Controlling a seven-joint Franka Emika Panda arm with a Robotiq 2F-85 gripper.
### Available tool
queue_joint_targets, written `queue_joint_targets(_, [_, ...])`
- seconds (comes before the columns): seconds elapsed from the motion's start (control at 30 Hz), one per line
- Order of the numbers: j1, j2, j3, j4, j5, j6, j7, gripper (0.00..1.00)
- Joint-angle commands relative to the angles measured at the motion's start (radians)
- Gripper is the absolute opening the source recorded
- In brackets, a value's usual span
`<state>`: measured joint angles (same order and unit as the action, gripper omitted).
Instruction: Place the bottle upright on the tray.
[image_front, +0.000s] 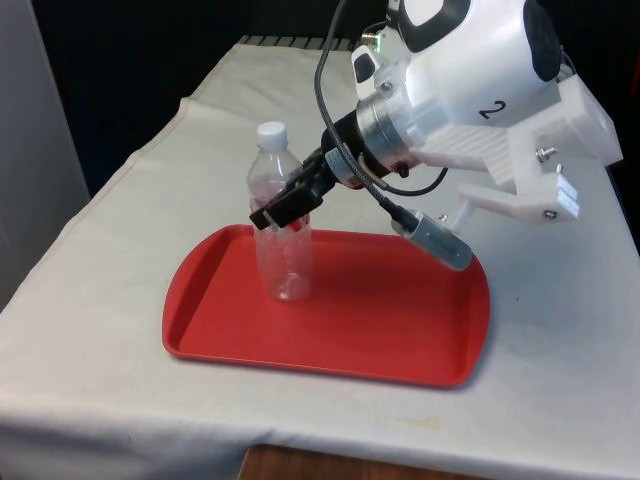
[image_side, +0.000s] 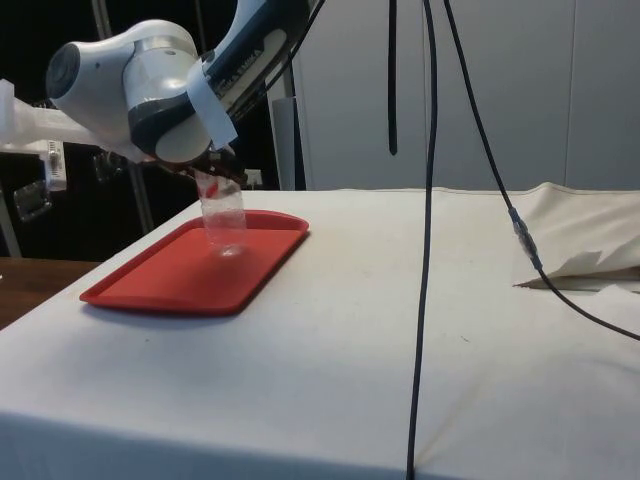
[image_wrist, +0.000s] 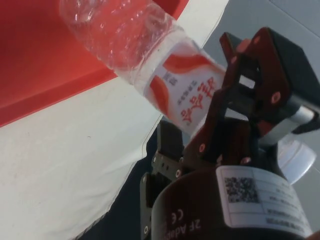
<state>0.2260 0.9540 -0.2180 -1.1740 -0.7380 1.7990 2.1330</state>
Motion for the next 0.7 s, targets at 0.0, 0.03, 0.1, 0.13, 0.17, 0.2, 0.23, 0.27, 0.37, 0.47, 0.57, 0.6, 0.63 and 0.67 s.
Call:
queue_joint_targets(0.0, [-0.002, 0.002, 0.002, 0.003, 0.002, 0.002, 0.0, 0.99])
queue_joint_targets(0.03, [-0.002, 0.002, 0.002, 0.003, 0.002, 0.002, 0.0, 1.0])
queue_joint_targets(0.1, [-0.002, 0.002, 0.001, 0.003, 0.002, 0.002, 0.0, 1.0])
queue_joint_targets(0.13, [-0.001, 0.0, 0.0, 0.0, 0.0, 0.0, 0.0, 1.0])
queue_joint_targets(0.17, [-0.001, 0.001, 0.001, 0.002, 0.001, 0.002, 0.0, 1.0])
queue_joint_targets(0.2, [-0.001, 0.001, 0.001, 0.002, 0.001, 0.001, 0.0, 1.0])
queue_joint_targets(0.23, [-0.001, 0.001, 0.001, 0.002, 0.001, 0.0, 0.0, 1.0])
queue_joint_targets(0.27, [-0.001, 0.001, 0.001, 0.002, 0.001, -0.001, 0.0, 1.0])
queue_joint_targets(0.37, [-0.001, 0.001, 0.001, 0.001, 0.0, -0.002, 0.001, 1.0])
queue_joint_targets(0.47, [0.0, 0.001, 0.001, 0.002, 0.0, -0.007, 0.001, 1.0])
queue_joint_targets(0.57, [0.003, 0.0, 0.002, 0.004, 0.001, -0.013, 0.002, 1.0])
queue_joint_targets(0.6, [0.005, 0.0, 0.002, 0.004, 0.001, -0.015, 0.003, 1.0])
queue_joint_targets(0.63, [0.006, 0.001, 0.003, 0.005, 0.001, -0.017, 0.004, 1.0])
queue_joint_targets(0.67, [0.008, 0.001, 0.004, 0.006, 0.001, -0.019, 0.005, 1.0])
